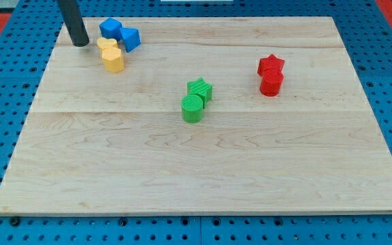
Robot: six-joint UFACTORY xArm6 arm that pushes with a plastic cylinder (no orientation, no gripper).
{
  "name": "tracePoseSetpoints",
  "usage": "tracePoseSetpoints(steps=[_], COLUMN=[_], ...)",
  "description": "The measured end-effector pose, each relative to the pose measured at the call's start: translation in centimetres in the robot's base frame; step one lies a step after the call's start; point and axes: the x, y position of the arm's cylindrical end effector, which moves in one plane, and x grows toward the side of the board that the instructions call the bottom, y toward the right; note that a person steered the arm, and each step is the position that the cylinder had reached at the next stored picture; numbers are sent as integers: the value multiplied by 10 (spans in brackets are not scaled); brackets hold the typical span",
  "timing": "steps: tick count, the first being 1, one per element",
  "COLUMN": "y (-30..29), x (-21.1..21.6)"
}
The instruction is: Push the yellow heart and the yellow hexagon towards down
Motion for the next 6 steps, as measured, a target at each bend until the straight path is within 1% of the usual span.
tracePoseSetpoints(steps=[1,2,3,4,5,6], y=[23,25,15,7,51,45], x=[-9,35,38,3,8,45])
